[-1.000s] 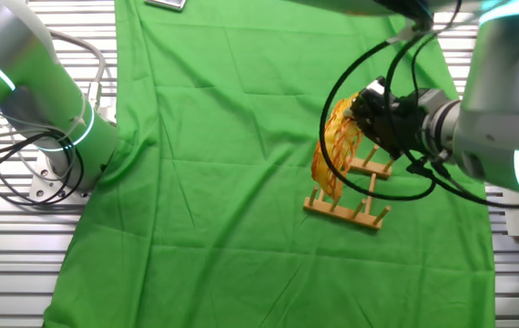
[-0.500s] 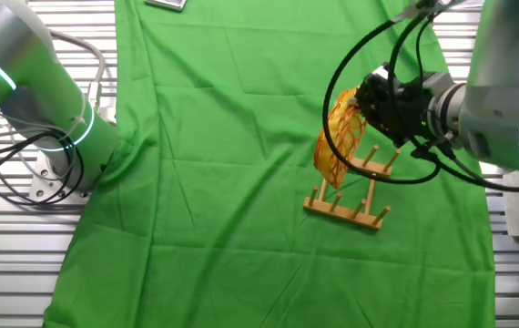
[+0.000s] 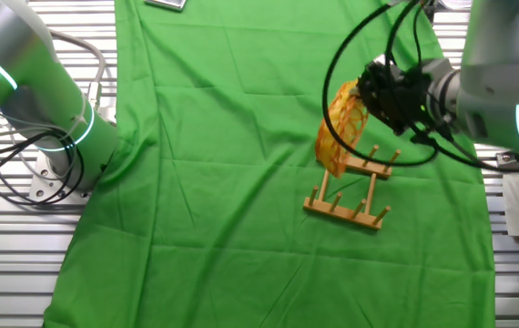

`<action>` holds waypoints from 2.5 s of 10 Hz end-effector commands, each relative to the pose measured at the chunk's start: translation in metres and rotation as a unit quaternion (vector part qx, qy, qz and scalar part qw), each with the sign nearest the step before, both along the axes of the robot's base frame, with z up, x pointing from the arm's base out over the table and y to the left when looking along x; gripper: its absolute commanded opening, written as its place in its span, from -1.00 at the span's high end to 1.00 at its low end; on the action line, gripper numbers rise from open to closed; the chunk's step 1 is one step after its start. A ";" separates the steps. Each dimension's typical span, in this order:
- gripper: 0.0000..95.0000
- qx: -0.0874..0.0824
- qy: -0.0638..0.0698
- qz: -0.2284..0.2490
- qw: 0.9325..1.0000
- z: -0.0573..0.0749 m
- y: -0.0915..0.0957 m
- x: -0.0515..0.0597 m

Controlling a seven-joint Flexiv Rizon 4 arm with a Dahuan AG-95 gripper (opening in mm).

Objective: Take the dish off the dish rack

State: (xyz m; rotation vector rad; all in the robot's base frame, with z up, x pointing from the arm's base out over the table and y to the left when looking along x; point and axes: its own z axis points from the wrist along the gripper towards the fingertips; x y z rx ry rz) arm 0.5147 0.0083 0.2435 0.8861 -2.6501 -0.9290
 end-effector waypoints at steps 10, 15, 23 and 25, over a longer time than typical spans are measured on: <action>1.00 -0.016 -0.016 0.020 1.000 0.003 0.008 0.000; 1.00 -0.006 -0.025 0.042 0.999 0.003 0.008 0.000; 1.00 0.001 -0.036 0.061 0.997 0.003 0.008 0.000; 1.00 0.002 -0.040 0.052 0.998 0.002 0.015 0.000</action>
